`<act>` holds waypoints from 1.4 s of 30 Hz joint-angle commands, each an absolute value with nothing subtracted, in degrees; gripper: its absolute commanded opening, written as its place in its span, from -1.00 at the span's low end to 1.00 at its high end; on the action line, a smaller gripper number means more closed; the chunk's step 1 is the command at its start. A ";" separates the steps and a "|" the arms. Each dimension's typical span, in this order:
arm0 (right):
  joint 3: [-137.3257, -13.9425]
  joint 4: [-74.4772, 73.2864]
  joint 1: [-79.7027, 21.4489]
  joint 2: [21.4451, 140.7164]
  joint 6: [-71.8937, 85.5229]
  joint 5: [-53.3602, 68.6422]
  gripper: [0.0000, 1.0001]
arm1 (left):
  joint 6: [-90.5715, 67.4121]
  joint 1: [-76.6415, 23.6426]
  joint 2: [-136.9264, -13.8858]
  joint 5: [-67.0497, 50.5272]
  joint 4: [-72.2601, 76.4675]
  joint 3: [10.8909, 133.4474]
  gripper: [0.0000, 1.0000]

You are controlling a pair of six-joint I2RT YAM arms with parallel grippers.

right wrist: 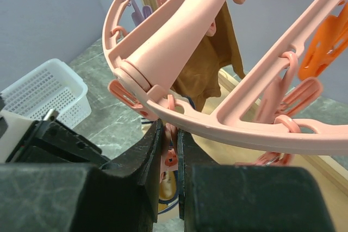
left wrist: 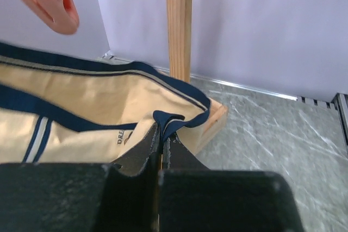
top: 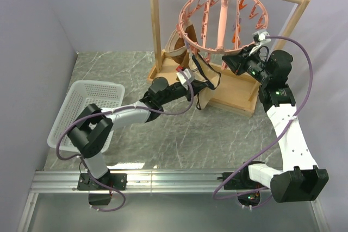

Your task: Clip the underwear to the hanger

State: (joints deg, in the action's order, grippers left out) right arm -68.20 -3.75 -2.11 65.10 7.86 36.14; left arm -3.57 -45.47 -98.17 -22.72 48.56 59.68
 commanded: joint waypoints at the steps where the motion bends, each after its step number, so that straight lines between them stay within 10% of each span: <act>1: -68.12 -0.97 -2.99 64.07 7.91 37.53 -1.00 | -3.42 -46.58 -99.84 -19.95 46.51 65.65 -1.00; 42: -65.04 4.13 -2.99 64.60 7.91 46.14 -1.00 | -32.17 -40.87 -111.18 -39.99 41.84 87.89 -0.99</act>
